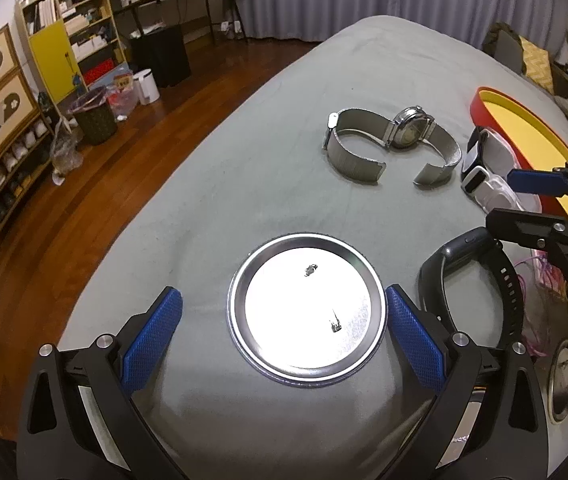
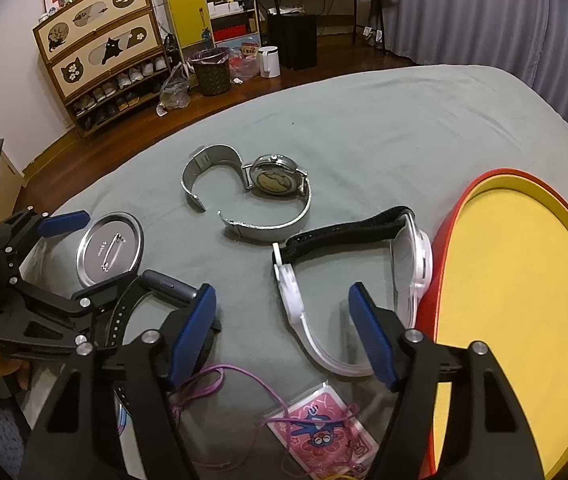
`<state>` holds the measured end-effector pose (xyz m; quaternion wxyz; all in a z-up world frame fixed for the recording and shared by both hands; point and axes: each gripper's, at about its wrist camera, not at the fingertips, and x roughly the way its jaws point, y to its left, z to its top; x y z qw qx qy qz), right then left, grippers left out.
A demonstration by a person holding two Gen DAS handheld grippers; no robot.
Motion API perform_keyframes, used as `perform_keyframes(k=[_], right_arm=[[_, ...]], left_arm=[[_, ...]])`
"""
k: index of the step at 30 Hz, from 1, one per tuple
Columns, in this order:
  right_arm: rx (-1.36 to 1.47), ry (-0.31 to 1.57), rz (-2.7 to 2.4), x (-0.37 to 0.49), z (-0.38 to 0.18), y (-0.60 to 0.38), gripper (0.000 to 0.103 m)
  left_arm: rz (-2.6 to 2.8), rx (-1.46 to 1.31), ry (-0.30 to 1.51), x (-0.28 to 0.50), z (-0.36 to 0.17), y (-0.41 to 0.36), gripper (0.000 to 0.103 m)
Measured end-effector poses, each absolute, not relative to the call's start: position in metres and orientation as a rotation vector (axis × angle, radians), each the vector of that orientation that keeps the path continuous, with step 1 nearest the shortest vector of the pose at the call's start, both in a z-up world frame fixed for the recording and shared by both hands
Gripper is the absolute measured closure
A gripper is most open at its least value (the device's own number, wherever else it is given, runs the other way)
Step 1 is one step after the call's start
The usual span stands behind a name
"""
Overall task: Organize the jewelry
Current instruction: 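Move the right tool to the white band and close its fingers on it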
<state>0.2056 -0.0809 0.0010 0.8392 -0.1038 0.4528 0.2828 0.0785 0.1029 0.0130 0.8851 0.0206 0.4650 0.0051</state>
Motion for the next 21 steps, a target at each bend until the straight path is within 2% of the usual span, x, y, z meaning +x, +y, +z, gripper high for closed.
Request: perform_keyframes(k=[6,15,21], right_arm=[[-0.226,0.992,0.597,0.208,-0.006,-0.084,0.053],[-0.214,0.997,0.598,0.206,-0.010,-0.089,0.054],[-0.212,0.996,0.598,0.206,-0.010,-0.089,0.054]], left_arm=[[0.020,0.059,0.980,0.083,0.011,0.100,0.005],[0.030,0.069,0.960,0.081,0.011,0.094,0.007],[0.019,0.096,0.934,0.071,0.014,0.085,0.021]])
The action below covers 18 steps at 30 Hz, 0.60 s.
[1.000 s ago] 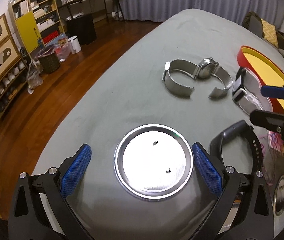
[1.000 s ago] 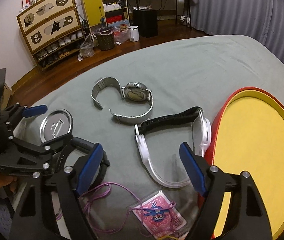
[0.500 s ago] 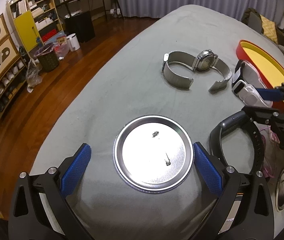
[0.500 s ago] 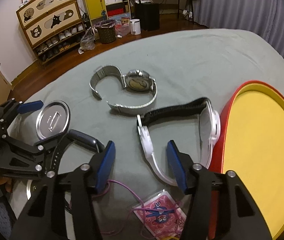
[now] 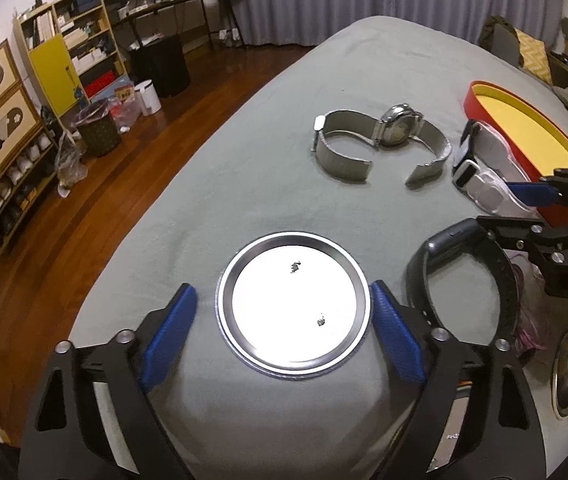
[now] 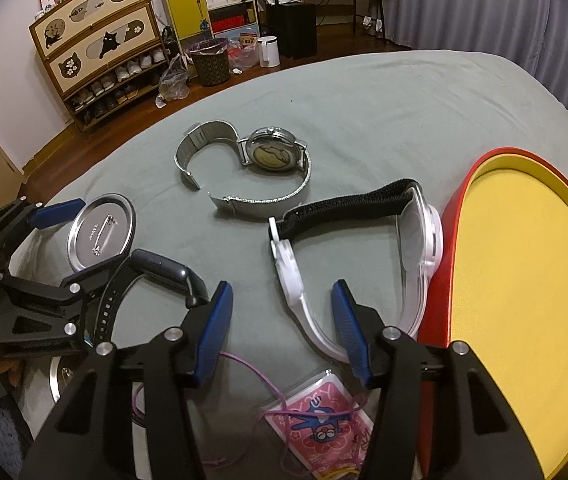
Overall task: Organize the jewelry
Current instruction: 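Move the right tool to the white band and close its fingers on it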
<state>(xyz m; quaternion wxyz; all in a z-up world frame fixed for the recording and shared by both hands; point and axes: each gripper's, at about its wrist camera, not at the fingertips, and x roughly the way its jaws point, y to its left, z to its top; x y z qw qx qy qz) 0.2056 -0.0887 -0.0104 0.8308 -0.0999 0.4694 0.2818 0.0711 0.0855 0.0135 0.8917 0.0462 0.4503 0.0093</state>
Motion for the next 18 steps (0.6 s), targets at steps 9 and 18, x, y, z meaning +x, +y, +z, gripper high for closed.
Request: perform_keyframes(k=[9,18], right_arm=[[-0.207,0.991,0.596,0.2066,-0.0093,-0.0881,0.059],[-0.195,0.992,0.588,0.2090,-0.0084,-0.0913,0.082]], left_arm=[[0.009,0.082,0.928,0.0694,0.0175,0.0862,0.031],[0.005,0.070,0.923,0.0692,0.0181,0.0888,0.031]])
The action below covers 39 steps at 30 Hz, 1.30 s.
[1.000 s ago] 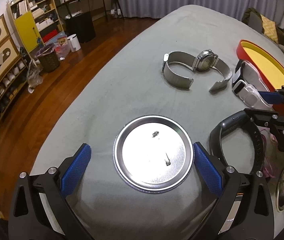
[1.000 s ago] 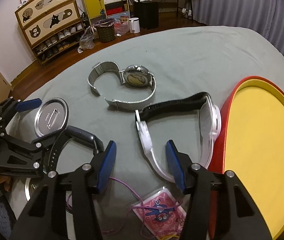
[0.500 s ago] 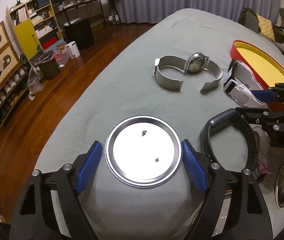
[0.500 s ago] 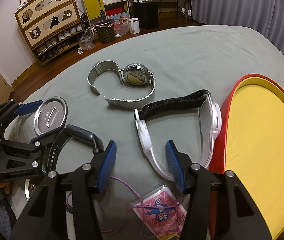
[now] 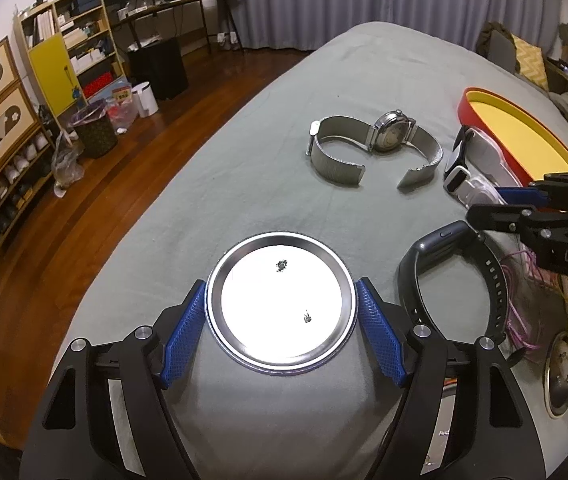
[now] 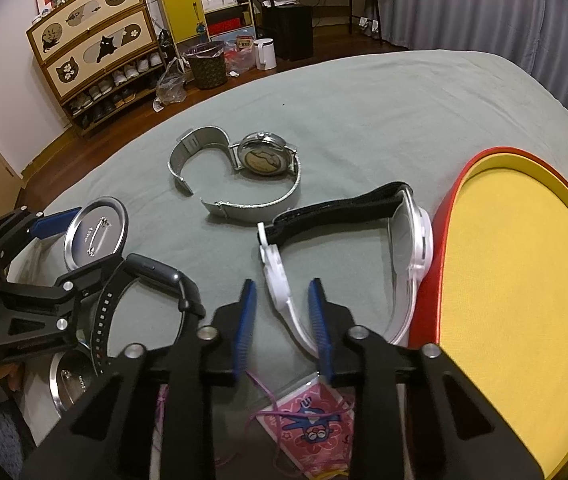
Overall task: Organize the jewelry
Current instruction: 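Move the right tool to the white band and close its fingers on it, then lift the white band with the right tool and carry it over the red tray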
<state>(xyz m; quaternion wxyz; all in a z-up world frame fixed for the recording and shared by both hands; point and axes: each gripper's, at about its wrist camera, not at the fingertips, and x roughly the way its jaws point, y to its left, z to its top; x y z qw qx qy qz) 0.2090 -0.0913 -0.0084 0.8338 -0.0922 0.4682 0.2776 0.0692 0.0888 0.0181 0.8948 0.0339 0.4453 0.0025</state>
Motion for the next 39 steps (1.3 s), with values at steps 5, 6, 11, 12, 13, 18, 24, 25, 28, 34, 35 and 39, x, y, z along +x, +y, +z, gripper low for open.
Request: perform_keyframes(k=[5,6,11,12,13,18,24,25,28,34,35,39], right_arm=[[-0.196,0.985,0.592,0.211,-0.008,-0.094,0.087],[-0.196,0.983,0.593,0.212,-0.008,-0.095,0.087],[-0.187,0.975,0.598,0.211,-0.008,-0.093,0.089],[-0.189,0.971,0.598,0.211,-0.007,-0.093,0.089],[-0.191,0.968,0.599,0.210,-0.008,-0.094,0.089],[-0.186,0.954,0.600,0.206,-0.002,-0.092,0.090],[-0.171,0.930,0.605,0.200,0.004,-0.099,0.091],[-0.168,0.927,0.605,0.200,0.005,-0.099,0.091],[-0.157,0.917,0.608,0.199,0.011,-0.099,0.091],[-0.143,0.906,0.610,0.195,0.018,-0.101,0.091],[-0.139,0.904,0.611,0.193,0.018,-0.104,0.091],[-0.130,0.894,0.612,0.191,0.022,-0.109,0.091]], left_arm=[[0.005,0.070,0.923,0.069,0.018,0.089,0.031],[0.005,0.069,0.923,0.069,0.018,0.089,0.031],[0.004,0.066,0.922,0.069,0.017,0.088,0.031],[0.003,0.064,0.922,0.069,0.016,0.088,0.031],[0.003,0.062,0.922,0.070,0.016,0.088,0.031],[0.003,0.050,0.919,0.071,0.016,0.088,0.031],[0.004,0.019,0.918,0.072,0.019,0.090,0.031],[0.004,0.019,0.918,0.072,0.019,0.090,0.031],[0.004,0.018,0.916,0.071,0.020,0.090,0.031],[0.003,0.014,0.900,0.066,0.027,0.092,0.031],[0.003,0.015,0.896,0.065,0.029,0.091,0.031],[0.005,0.020,0.882,0.064,0.038,0.091,0.031]])
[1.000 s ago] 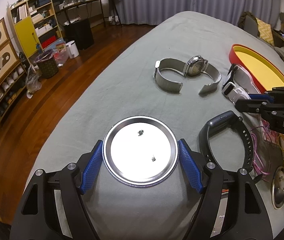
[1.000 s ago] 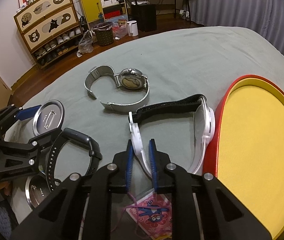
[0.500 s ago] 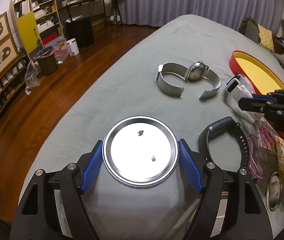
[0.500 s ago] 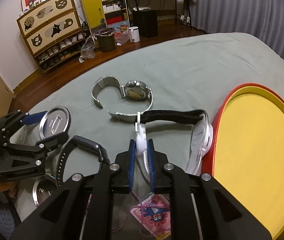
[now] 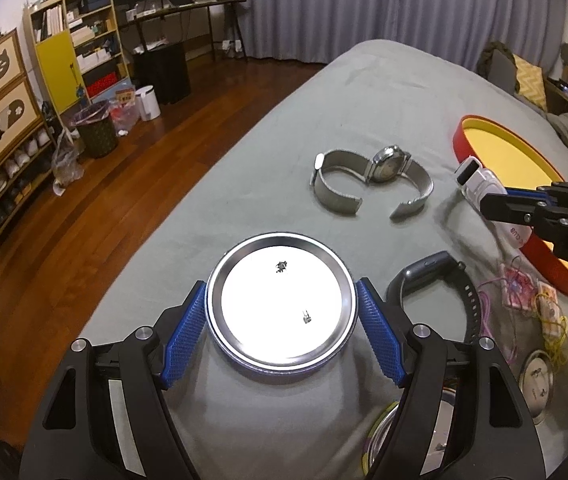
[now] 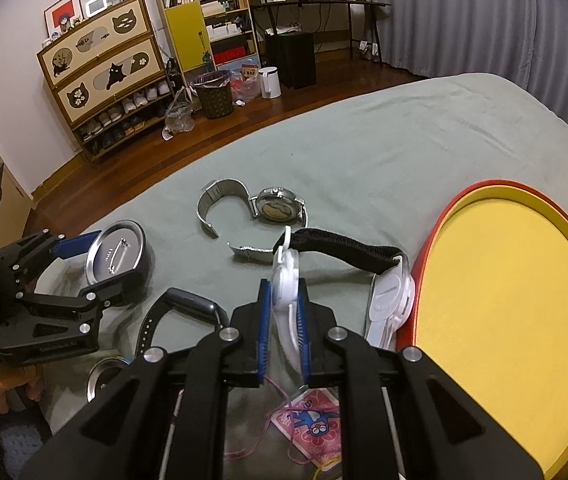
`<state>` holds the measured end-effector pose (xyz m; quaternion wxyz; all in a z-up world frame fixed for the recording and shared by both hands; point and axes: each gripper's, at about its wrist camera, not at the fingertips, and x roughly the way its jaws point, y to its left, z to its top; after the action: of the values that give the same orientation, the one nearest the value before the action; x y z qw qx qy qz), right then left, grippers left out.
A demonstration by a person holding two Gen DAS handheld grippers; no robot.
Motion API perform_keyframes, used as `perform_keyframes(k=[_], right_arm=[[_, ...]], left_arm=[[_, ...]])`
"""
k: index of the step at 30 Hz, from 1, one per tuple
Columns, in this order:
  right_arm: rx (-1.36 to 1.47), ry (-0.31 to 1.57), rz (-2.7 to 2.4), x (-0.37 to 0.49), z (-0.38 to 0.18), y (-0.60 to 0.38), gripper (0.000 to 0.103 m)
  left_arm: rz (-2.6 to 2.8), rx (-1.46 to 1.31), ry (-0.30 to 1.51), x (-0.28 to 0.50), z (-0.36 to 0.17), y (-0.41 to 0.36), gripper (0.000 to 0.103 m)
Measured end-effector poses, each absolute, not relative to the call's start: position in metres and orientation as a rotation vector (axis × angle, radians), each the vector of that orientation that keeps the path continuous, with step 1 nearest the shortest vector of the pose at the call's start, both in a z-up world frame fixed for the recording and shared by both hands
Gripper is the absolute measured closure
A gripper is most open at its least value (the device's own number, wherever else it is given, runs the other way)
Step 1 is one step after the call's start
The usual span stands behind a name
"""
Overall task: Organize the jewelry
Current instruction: 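Lift the white band with the right tool and carry it over the red tray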
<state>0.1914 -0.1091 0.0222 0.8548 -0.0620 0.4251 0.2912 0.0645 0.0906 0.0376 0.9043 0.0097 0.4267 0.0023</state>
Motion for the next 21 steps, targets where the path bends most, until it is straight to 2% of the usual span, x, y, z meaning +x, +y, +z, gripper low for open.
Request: perform_keyframes(k=[11,21], right_arm=[[-0.105,0.830,0.607,0.185,0.052,-0.120,0.091],[-0.106,0.726,0.609,0.185,0.097,-0.134,0.091]], left_arm=[[0.008,0.040,0.827,0.062,0.071,0.086,0.031],[-0.028,0.071,0.736,0.077,0.130,0.068,0.031]])
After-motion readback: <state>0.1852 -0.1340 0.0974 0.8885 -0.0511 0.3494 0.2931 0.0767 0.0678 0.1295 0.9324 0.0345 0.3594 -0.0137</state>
